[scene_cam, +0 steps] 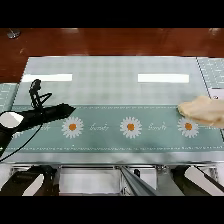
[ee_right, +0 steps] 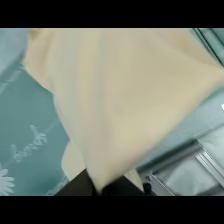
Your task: Fold the shirts.
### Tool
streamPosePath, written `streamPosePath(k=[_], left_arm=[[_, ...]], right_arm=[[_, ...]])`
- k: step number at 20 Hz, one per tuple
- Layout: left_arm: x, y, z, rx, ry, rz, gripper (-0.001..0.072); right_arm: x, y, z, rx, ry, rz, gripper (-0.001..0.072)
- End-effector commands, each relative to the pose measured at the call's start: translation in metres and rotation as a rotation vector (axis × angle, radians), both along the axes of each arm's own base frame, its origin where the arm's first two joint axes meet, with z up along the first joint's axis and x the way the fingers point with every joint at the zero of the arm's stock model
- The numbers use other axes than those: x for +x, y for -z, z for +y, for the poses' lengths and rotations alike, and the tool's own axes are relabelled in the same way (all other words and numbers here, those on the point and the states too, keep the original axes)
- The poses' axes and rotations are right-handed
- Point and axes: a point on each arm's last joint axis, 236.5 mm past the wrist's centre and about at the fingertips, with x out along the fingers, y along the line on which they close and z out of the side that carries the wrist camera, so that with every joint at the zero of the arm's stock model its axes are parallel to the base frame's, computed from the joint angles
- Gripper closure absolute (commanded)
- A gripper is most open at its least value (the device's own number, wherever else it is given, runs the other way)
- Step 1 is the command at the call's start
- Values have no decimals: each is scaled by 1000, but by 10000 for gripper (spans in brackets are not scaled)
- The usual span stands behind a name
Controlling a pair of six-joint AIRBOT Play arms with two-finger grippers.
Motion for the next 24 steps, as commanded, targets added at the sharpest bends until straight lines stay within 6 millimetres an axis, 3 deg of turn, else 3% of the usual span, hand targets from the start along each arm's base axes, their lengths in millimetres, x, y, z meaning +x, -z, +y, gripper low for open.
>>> streamPosePath(k=[1,2,3,4,5,6,7,8,9,11,12,14,15,16,17,19,22,24], left_arm=[[3,-1,2,5,-9,-13,671],[3,-1,2,5,-9,-12,671],[3,0,2,4,-8,-10,671],[2,1,1,2,-9,-3,671],[3,3,1,3,-9,4,671],[3,5,2,4,-11,12,671],[7,6,4,4,-18,17,671],[14,-1,7,2,-20,14,671],[24,-14,9,4,-7,-6,671],[54,-65,4,9,61,-92,672],[71,-103,-2,4,99,-149,673],[98,-176,-19,30,190,-279,673],[107,-204,-26,68,224,-335,673],[112,-217,-31,114,238,-361,673],[116,-217,-31,176,235,-366,673],[123,-175,-15,322,191,-269,673],[110,-77,0,406,187,-34,671],[97,-29,3,421,209,77,671]], right_arm=[[-106,61,-3,-29,227,217,695],[-115,78,2,-23,280,211,694],[-120,92,4,-27,324,207,620],[-123,101,4,-28,347,205,246],[-119,103,0,-36,327,185,91],[-107,99,-7,-49,320,138,89],[-81,88,-16,-56,317,36,91],[-40,69,-22,-34,288,-123,126],[6,44,-21,8,239,-289,275],[98,-20,9,120,39,-594,639],[137,-51,37,153,-100,-699,694],[189,-87,108,148,-372,-781,694],[204,-95,151,149,-498,-803,694],[213,-93,195,132,-640,-811,694],[216,-78,227,73,-758,-772,694],[218,-25,251,-69,-873,-600,695],[207,78,251,-183,-929,-303,695],[191,133,246,-152,-886,-167,695]])
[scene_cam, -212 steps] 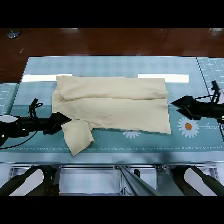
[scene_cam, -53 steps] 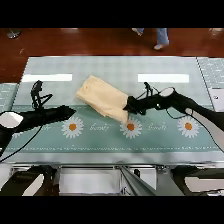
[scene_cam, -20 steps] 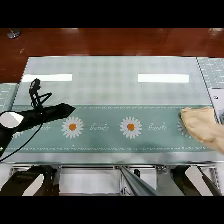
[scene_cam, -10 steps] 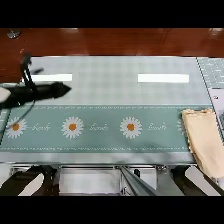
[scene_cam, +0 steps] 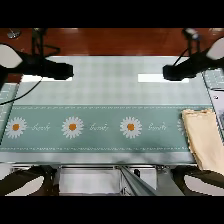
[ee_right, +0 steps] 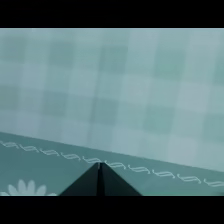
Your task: Fold the shirts.
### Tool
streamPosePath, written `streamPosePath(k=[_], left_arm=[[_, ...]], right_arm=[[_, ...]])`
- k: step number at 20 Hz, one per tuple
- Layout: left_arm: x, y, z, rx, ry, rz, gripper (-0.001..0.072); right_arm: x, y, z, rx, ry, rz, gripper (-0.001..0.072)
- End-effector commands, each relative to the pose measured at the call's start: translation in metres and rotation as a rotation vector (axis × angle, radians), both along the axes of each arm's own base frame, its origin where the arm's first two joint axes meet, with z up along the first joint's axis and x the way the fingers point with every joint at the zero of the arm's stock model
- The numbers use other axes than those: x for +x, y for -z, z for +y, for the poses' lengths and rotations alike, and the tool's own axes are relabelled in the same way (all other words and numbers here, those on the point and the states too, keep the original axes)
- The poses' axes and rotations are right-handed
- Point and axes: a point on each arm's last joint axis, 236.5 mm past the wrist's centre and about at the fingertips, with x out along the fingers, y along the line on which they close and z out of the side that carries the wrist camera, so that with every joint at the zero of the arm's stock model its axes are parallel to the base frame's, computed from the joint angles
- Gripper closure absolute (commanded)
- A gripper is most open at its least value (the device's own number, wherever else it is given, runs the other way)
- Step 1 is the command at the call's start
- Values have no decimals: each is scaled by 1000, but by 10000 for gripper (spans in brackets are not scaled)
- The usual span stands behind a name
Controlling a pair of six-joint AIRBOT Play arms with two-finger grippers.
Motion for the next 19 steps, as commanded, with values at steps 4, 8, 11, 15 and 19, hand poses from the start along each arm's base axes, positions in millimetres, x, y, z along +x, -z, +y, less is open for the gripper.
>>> streamPosePath(k=[4,8,11,15,19], left_arm=[[-8,77,25,106,-50,177,671],[-8,79,23,91,-64,189,671],[-8,79,23,91,-64,190,671],[-8,79,23,91,-64,190,671],[-8,79,23,91,-64,190,671]], right_arm=[[-23,92,-6,-158,41,202,694],[-23,91,-6,-158,40,202,694],[-24,91,-6,-158,40,202,694],[-24,91,-6,-158,40,202,694],[-23,91,-6,-158,40,202,694]])
